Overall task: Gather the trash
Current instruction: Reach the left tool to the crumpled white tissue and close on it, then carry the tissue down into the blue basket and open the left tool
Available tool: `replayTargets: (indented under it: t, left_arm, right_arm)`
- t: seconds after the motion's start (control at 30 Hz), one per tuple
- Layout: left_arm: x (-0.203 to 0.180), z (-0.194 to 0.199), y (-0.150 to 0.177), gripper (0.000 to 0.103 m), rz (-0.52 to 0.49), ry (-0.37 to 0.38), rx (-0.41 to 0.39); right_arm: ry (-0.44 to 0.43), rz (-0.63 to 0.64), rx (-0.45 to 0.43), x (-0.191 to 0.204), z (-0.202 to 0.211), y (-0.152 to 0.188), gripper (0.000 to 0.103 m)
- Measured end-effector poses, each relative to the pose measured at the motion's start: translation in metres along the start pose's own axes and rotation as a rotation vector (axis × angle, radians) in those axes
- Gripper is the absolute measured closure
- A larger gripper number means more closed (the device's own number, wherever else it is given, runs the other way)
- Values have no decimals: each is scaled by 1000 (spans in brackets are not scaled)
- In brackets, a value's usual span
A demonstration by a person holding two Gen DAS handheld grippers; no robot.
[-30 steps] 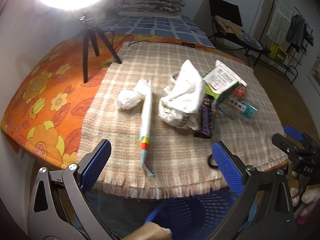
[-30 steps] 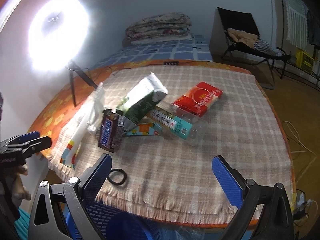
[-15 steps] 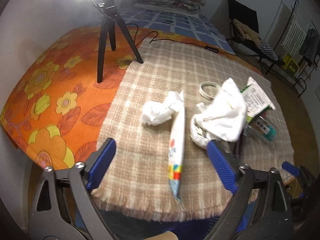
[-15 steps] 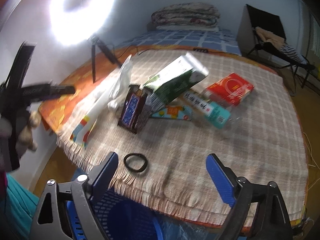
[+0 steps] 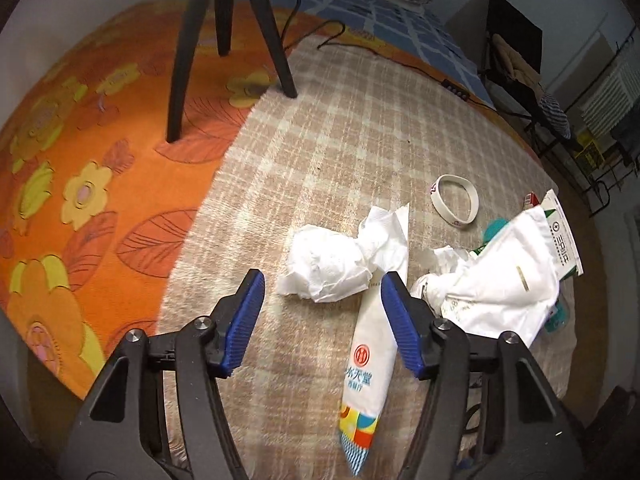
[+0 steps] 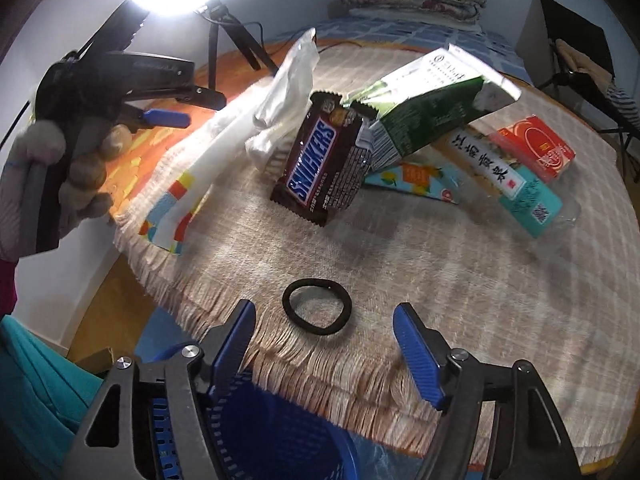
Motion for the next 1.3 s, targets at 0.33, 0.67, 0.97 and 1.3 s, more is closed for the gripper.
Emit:
replayTargets:
  t: [0.33,0.67,0.97,1.3]
  left_arm:
    - [1,-30,1,69,25,7,59]
    - [7,-13,-10,79,15,-21,-8]
    - [14,31,-13,80,5,-15,-89]
    - [-4,84,13,80,-57,13,-147]
  right_arm:
    - [1,35,33,9,-17,2,35]
    - [28,71,11,24,-19,-3,82]
    - [-36,-17,11,2,-16,-4,90]
    - [-42,-31,-24,-6,-2,-14,94]
Point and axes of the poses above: each gripper's, at about its wrist camera, not at the fingertips, and z roughly against the way its jaws point, x to its left, y to its underside, the point moved 10 cm from there along -z, roughly the way its jaws point, and after that the axes turned 6 degrees about y, right-handed, at the moved point
